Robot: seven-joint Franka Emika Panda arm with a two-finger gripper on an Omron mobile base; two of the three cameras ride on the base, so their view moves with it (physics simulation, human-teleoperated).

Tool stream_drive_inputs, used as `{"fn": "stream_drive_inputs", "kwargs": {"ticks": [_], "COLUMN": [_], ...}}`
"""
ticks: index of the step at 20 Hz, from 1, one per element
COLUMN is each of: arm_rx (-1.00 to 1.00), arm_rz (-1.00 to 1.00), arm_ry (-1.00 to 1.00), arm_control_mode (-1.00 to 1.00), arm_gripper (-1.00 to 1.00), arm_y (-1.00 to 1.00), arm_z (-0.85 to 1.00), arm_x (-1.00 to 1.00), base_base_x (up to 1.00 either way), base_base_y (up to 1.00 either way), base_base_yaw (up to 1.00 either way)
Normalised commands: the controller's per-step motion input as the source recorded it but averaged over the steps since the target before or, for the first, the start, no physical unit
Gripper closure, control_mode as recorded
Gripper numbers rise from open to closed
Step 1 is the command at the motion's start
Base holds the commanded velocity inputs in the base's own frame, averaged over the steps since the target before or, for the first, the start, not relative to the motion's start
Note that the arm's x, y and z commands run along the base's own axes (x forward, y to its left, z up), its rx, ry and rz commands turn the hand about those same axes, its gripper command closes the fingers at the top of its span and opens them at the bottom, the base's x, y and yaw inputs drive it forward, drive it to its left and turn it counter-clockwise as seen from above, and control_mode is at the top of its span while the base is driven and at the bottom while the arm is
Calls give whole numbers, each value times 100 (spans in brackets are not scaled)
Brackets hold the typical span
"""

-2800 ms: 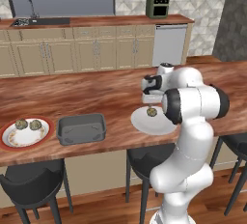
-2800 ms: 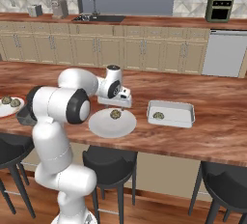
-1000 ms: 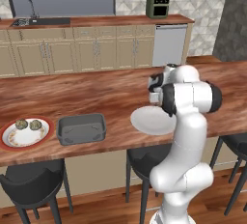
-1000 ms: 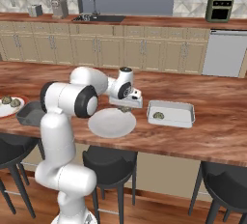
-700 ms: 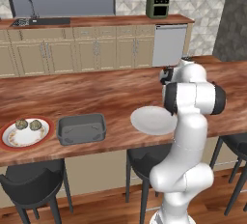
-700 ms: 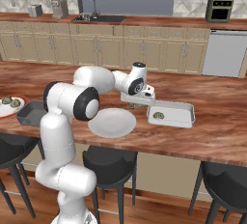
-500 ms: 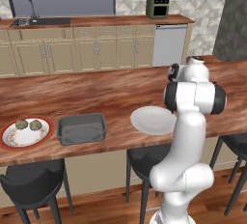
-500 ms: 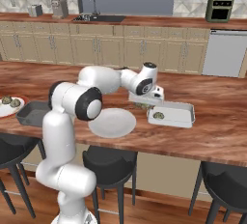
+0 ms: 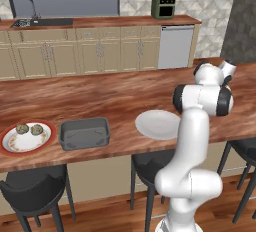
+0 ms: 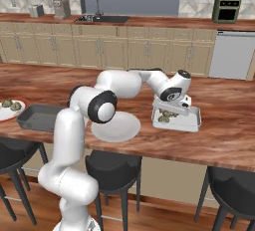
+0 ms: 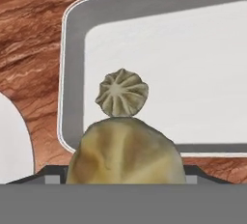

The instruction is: Place two dumplings into each of the tupperware containers and then place the containers in the fridge.

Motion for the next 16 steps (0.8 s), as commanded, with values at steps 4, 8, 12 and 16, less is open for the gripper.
{"fn": "stream_drive_inputs", "kwargs": {"ticks": [4, 8, 12, 16], "arm_rx": [1, 0, 0, -2], "arm_rz": [0, 0, 0, 0], "arm_ry": [0, 0, 0, -1], "arm_control_mode": [-100, -100, -100, -100], "arm_gripper": [100, 100, 100, 100], "arm_y": [-22, -13, -23, -19], "arm_z": [-9, -35, -59, -49], "arm_x": [22, 40, 21, 10], "base_base_x": [0, 0, 0, 0], "base_base_y": [0, 0, 0, 0], "base_base_yaw": [0, 0, 0, 0]}}
